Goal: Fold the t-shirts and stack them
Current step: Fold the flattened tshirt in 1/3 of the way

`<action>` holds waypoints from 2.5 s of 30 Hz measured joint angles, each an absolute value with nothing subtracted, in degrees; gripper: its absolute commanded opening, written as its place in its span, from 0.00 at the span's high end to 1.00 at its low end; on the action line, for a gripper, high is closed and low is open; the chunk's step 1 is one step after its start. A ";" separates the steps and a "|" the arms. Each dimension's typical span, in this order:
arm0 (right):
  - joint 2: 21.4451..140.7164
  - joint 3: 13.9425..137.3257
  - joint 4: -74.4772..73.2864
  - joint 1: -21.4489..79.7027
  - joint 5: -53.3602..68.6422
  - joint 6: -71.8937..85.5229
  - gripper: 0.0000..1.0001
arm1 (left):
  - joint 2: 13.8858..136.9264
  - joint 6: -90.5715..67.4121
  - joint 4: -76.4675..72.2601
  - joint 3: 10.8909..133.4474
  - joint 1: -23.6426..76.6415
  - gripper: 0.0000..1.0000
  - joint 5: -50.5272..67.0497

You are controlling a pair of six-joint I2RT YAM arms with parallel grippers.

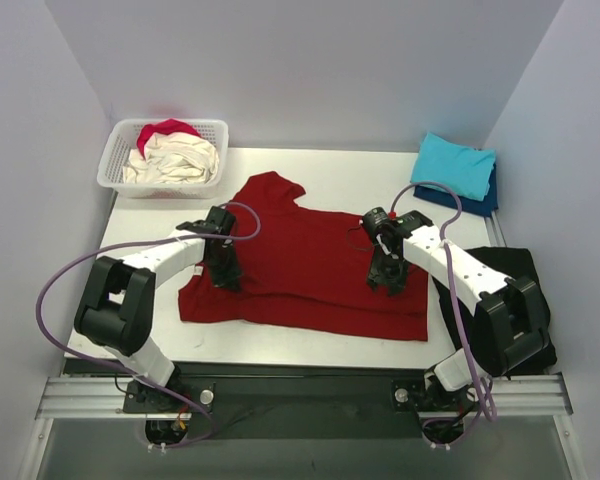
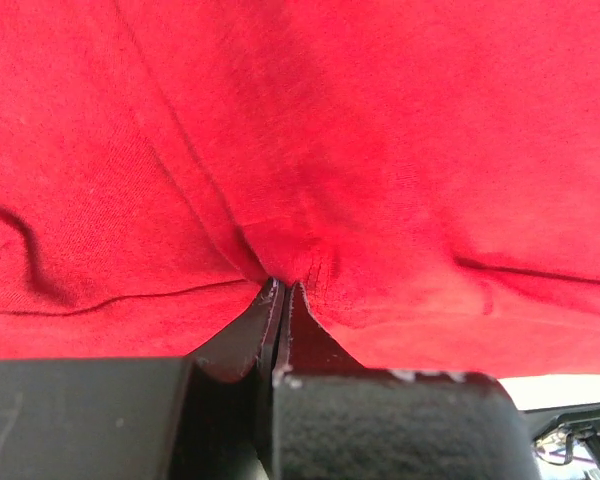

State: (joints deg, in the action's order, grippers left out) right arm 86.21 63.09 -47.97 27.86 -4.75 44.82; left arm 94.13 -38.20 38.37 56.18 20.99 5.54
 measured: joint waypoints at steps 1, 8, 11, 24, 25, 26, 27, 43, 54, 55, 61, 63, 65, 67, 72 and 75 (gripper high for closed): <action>86.21 63.07 -47.99 27.86 -4.78 44.91 0.67 | 94.13 -38.09 39.07 57.21 21.17 1.00 5.15; 86.21 62.70 -48.05 27.86 -5.21 45.19 0.67 | 94.11 -36.51 41.43 66.85 22.68 1.00 3.18; 86.21 62.50 -48.03 27.90 -5.37 45.19 0.67 | 94.45 -35.31 41.60 69.65 23.35 1.00 3.01; 86.26 62.35 -47.72 28.23 -5.58 45.06 0.68 | 115.52 -24.86 41.87 87.66 28.86 1.00 0.38; 86.24 62.35 -47.72 28.23 -5.58 45.04 0.68 | 116.07 -24.03 41.63 87.79 29.43 1.00 0.19; 86.26 62.35 -47.75 28.23 -5.58 45.04 0.68 | 116.31 -23.16 41.63 87.79 29.93 1.00 -0.03; 86.26 62.35 -47.72 28.23 -5.58 45.04 0.68 | 116.36 -22.26 41.60 87.79 30.35 1.00 -0.40; 86.26 58.26 -47.07 28.97 -5.58 45.10 0.61 | 95.72 -22.39 40.10 76.14 27.55 0.58 -13.50; 87.64 52.34 -41.71 28.97 -1.80 43.24 0.58 | 87.83 -29.61 45.36 52.69 24.95 0.58 -8.80; 87.99 52.16 -41.08 28.97 -1.50 42.98 0.58 | 87.94 -30.02 46.44 52.49 24.14 0.59 -8.97; 91.35 51.79 -37.45 28.97 0.71 41.04 0.59 | 91.77 -31.31 48.07 53.63 19.18 0.60 -11.16; 93.62 51.72 -36.21 28.97 1.65 40.64 0.59 | 93.49 -31.42 48.38 53.82 17.72 0.63 -11.07; 95.02 52.23 -35.99 28.88 2.87 40.05 0.59 | 93.71 -31.44 48.47 53.93 16.58 0.63 -10.39; 95.59 52.60 -36.10 28.88 3.55 39.51 0.60 | 93.80 -31.38 48.47 53.84 15.25 0.64 -9.41; 96.92 53.54 -36.71 28.86 5.32 38.68 0.60 | 93.82 -31.29 48.86 53.60 11.75 0.68 -6.96; 96.95 53.12 -36.71 28.86 6.33 38.63 0.61 | 93.45 -31.35 49.41 53.12 8.93 0.70 -5.45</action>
State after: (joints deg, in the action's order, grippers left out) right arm 96.95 53.12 -36.71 28.86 6.33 38.63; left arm 93.45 -31.35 49.41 53.12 8.93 -5.45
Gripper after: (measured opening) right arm 0.395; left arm 0.319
